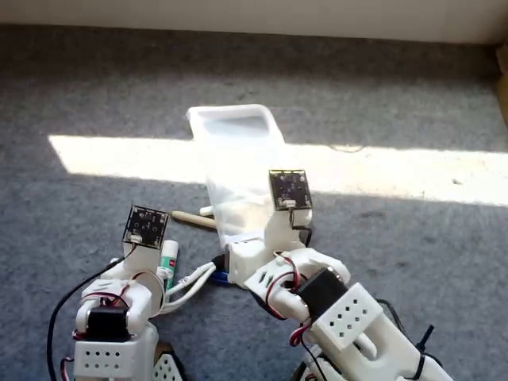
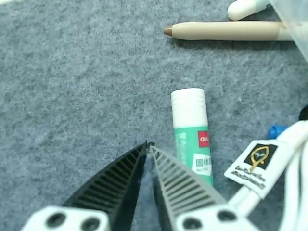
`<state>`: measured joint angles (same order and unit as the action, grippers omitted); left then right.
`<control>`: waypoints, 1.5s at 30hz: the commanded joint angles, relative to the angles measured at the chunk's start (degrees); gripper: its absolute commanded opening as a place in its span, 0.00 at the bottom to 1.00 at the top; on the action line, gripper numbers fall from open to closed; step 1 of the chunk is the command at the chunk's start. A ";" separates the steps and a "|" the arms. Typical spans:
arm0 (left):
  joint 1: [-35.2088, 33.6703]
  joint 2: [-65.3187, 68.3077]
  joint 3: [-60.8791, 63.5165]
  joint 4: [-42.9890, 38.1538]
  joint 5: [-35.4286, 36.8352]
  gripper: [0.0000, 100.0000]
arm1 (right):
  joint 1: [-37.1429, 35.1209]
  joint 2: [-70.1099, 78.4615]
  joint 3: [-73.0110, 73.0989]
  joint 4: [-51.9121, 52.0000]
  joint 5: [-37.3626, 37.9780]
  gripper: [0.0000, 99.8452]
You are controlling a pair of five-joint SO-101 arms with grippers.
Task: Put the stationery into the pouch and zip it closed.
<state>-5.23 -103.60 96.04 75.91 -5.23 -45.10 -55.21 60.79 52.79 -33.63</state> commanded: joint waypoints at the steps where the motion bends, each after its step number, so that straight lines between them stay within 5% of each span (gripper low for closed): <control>1: 0.84 -0.48 1.19 0.18 -0.35 0.01 | -1.71 5.41 -1.71 -3.82 -2.29 0.12; 9: 0.84 -0.48 1.19 0.18 -0.35 0.01 | -4.09 16.22 -2.07 -10.77 -2.55 0.12; 45: 0.84 -0.48 1.19 0.18 -0.35 0.01 | -6.37 40.48 -17.54 -6.37 -9.93 0.19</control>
<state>-5.23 -103.60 96.04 75.91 -5.23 -50.90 -14.68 45.93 46.37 -42.77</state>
